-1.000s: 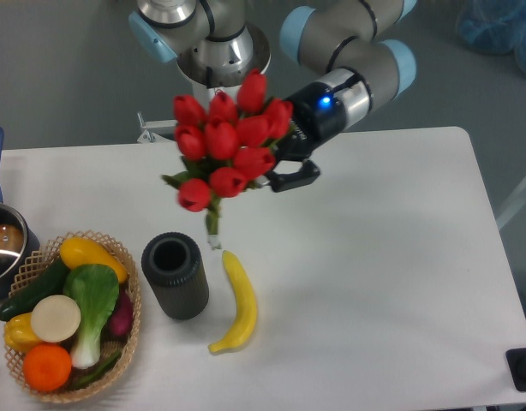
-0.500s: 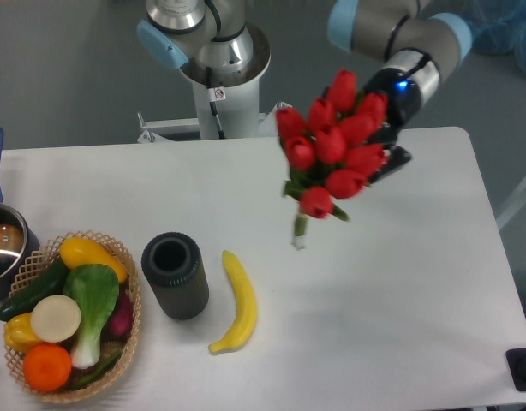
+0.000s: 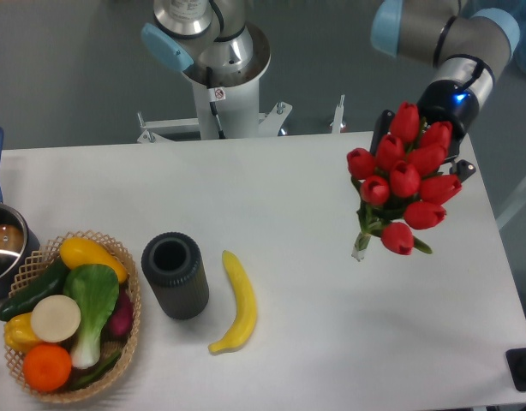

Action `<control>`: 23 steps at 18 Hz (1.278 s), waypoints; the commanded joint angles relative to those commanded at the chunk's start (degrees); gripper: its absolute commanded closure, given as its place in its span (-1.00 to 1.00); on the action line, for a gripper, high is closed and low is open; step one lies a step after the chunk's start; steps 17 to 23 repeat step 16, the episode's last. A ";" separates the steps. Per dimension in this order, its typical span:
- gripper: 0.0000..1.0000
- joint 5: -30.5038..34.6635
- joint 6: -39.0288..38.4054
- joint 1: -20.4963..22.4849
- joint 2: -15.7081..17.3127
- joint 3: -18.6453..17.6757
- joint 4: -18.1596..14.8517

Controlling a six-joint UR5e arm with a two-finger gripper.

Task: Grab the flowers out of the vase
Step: 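Carry the tulips up and away from the vase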

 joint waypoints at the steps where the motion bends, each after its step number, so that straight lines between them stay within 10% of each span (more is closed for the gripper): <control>1: -0.04 0.00 -0.09 0.00 -0.26 0.09 0.00; 23: -0.04 -0.18 -0.44 0.00 -0.18 -0.70 0.09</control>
